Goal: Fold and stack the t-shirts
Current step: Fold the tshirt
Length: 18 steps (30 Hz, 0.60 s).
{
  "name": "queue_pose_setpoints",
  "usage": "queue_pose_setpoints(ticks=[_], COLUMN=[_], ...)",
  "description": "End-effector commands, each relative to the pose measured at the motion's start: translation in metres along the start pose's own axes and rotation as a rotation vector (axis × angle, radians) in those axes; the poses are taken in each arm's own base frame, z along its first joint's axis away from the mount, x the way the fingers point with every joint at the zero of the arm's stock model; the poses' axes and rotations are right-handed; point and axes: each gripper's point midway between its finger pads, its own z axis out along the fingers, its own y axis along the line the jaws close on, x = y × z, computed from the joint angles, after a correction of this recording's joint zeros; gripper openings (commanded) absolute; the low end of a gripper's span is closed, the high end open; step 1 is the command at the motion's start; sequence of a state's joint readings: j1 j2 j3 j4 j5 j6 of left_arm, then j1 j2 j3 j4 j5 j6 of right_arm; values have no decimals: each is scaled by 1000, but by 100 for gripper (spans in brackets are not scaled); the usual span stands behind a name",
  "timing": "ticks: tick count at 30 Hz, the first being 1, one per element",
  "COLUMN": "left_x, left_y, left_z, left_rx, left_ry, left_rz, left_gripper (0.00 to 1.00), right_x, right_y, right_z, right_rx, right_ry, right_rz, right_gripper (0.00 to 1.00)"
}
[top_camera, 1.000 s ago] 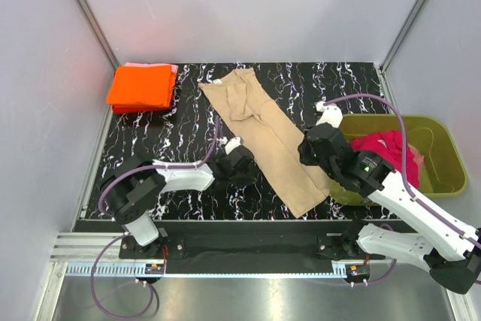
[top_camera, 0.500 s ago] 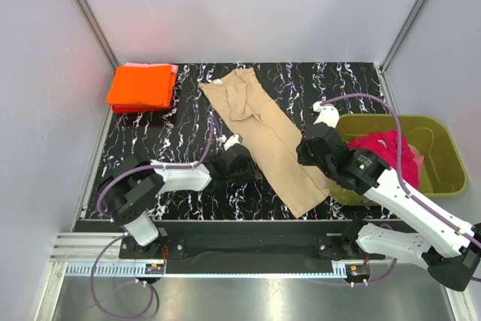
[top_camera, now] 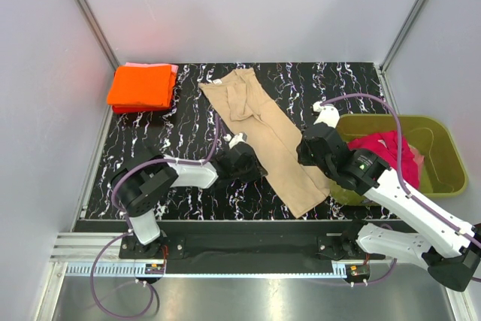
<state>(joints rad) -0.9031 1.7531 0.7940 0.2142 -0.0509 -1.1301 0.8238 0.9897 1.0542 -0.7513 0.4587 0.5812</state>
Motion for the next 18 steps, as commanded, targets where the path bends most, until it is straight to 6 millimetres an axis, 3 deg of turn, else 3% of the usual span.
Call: queue_pose_setpoints(ticks=[1,5,10,18], left_x=[0,-2,-6,-14], left_y=[7,9,11,25], left_z=[5,8,6,-11], left_rx=[-21,-32,-58,-77], left_ry=[8,13,14,20], left_rz=[7,16,47,53], left_gripper=[30,24,0,0], right_x=[-8,-10,-11,-10], right_y=[5,6,6,9], right_z=[0,-2,-3,-5], right_rx=[-13,-21,-27,-42], right_ry=[-33,-38,-38,-32], right_rz=[6,8,8,16], right_gripper=[18,18,18,18])
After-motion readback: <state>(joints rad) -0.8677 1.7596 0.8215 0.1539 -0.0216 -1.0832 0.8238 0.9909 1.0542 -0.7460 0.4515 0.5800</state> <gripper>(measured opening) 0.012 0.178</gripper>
